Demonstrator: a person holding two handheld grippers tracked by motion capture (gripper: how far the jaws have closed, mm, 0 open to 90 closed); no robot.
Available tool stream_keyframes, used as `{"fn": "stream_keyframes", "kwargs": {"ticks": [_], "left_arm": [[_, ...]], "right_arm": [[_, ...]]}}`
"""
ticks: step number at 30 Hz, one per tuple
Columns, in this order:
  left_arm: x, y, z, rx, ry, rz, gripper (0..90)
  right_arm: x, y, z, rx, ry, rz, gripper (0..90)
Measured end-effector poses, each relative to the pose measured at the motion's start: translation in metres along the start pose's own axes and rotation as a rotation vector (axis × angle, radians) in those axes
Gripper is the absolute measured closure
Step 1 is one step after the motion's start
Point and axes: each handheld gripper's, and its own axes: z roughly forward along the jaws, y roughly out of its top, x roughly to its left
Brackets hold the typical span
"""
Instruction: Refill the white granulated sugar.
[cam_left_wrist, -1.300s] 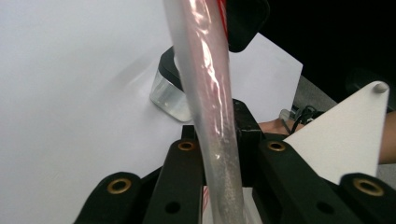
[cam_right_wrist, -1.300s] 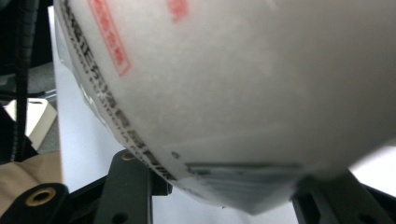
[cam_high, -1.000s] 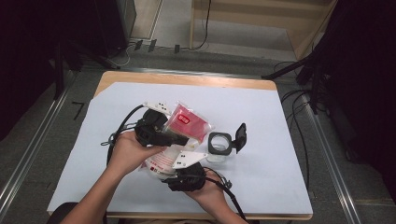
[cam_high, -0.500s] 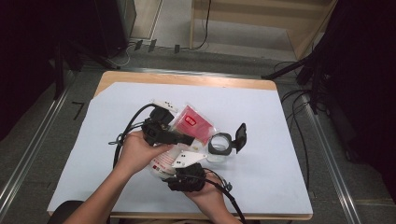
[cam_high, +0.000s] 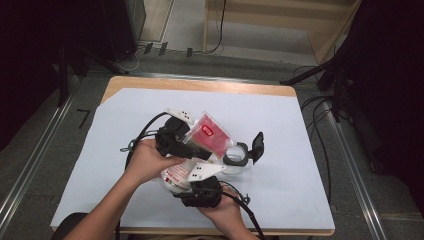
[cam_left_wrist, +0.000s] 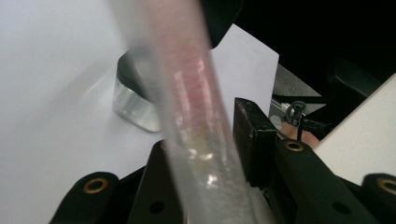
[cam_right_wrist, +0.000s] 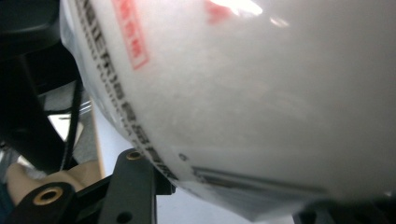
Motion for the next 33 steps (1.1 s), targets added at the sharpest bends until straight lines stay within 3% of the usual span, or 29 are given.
{"fn": "stream_keyframes", "kwargs": {"ticks": [3, 9, 13, 16, 17, 18, 19, 26, 27, 29, 30, 33], "left_arm": [[0.001, 0.000, 0.001, 0.017, -0.006, -0.003, 73.3], [0.002, 0.001, 0.006, 0.005, -0.007, -0.031, 72.9], [0.001, 0.003, 0.015, 0.028, 0.016, -0.048, 73.0], [0.003, 0.005, 0.016, 0.039, 0.027, -0.072, 73.2], [0.006, 0.006, 0.018, 0.039, 0.019, -0.111, 73.2], [0.006, 0.006, 0.018, 0.039, 0.019, -0.111, 73.0], [0.007, 0.007, 0.019, 0.033, 0.004, -0.134, 72.7], [0.011, 0.010, 0.020, 0.028, -0.010, -0.178, 68.5], [0.011, 0.010, 0.016, 0.004, -0.014, -0.220, 66.1], [0.011, 0.010, 0.014, -0.001, -0.018, -0.229, 65.0], [0.010, 0.010, 0.011, -0.005, 0.005, -0.228, 65.1], [0.009, 0.008, 0.009, 0.000, 0.021, -0.219, 66.4]], "right_arm": [[0.003, -0.001, 0.001, 0.014, 0.000, -0.022, 57.5], [0.004, -0.001, 0.002, 0.018, -0.015, -0.012, 58.7], [0.004, -0.002, 0.003, 0.032, -0.036, -0.013, 58.5], [0.004, -0.002, 0.004, 0.034, -0.042, -0.010, 57.8], [0.004, -0.002, 0.004, 0.036, -0.053, -0.009, 56.8], [0.004, -0.002, 0.005, 0.034, -0.061, -0.009, 56.6], [0.004, -0.002, 0.004, 0.031, -0.072, -0.003, 56.8], [0.001, -0.002, 0.003, 0.024, -0.072, 0.032, 58.7], [0.001, -0.002, 0.003, 0.019, -0.065, 0.041, 58.9], [0.000, -0.002, 0.003, 0.005, -0.060, 0.053, 59.2], [-0.003, -0.003, 0.001, -0.012, -0.047, 0.087, 59.5], [-0.008, -0.004, -0.001, -0.020, -0.037, 0.114, 59.9]]}}
